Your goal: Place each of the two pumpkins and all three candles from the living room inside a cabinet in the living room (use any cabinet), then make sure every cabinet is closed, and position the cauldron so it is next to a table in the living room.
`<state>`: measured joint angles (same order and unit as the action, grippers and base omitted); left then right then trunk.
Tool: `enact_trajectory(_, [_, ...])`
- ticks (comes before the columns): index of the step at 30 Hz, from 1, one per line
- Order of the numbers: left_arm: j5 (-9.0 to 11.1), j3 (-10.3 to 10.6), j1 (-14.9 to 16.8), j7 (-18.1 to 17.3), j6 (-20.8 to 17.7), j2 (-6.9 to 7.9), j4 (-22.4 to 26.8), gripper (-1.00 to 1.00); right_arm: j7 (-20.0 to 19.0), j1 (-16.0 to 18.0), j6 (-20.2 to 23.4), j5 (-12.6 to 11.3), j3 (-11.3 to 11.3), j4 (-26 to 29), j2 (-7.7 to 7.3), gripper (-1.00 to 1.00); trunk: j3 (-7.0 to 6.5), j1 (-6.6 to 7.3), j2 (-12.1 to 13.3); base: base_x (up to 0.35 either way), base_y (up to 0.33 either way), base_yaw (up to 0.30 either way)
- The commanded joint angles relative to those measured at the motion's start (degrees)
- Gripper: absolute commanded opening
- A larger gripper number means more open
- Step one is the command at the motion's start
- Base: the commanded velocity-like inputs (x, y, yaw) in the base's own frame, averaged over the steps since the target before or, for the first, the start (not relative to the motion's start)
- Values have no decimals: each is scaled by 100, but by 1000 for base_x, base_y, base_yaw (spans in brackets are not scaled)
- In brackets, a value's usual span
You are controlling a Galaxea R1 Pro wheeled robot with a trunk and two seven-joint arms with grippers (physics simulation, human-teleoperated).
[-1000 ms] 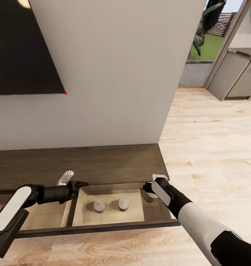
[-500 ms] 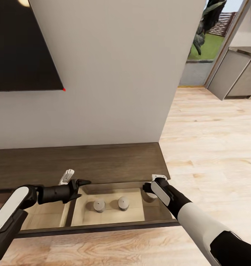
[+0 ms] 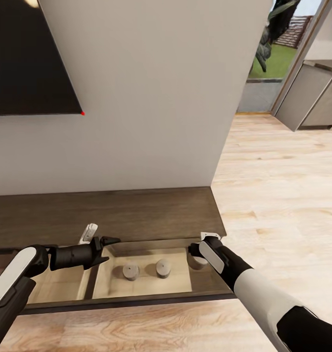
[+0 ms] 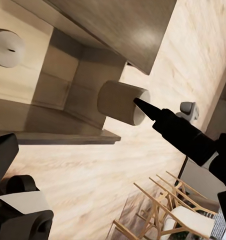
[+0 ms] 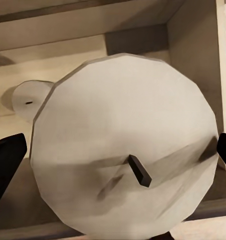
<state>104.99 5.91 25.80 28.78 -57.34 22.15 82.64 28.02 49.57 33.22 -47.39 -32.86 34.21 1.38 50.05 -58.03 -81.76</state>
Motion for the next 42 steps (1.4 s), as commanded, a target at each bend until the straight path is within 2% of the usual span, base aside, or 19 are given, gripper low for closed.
enact_trajectory(1, [68, 6, 4, 58, 3, 3, 5, 100, 54, 4, 3, -59, -29, 7, -3, -100, 23, -22, -44, 0, 0, 0])
enact_trajectory(15, [131, 104, 4, 58, 3, -2, 21, 100, 55, 0, -7, -60, -28, 7, 8, -100, 274, -330, -606, 0, 0, 0])
enact_trajectory(19, [323, 111, 4, 58, 3, 0, 22, 100, 55, 0, -7, -65, -28, 7, 6, -100, 346, -418, -766, 0, 0, 0])
enact_trajectory(23, [388, 112, 4, 58, 3, 0, 16, 100, 55, 0, -2, -61, -28, 7, 10, -100, 418, -506, -927, 0, 0, 0])
enact_trajectory(42, [413, 112, 2, 58, 3, 6, 15, 100, 49, 0, 2, -82, -28, 7, 19, -100, 759, -923, -1689, 0, 0, 0])
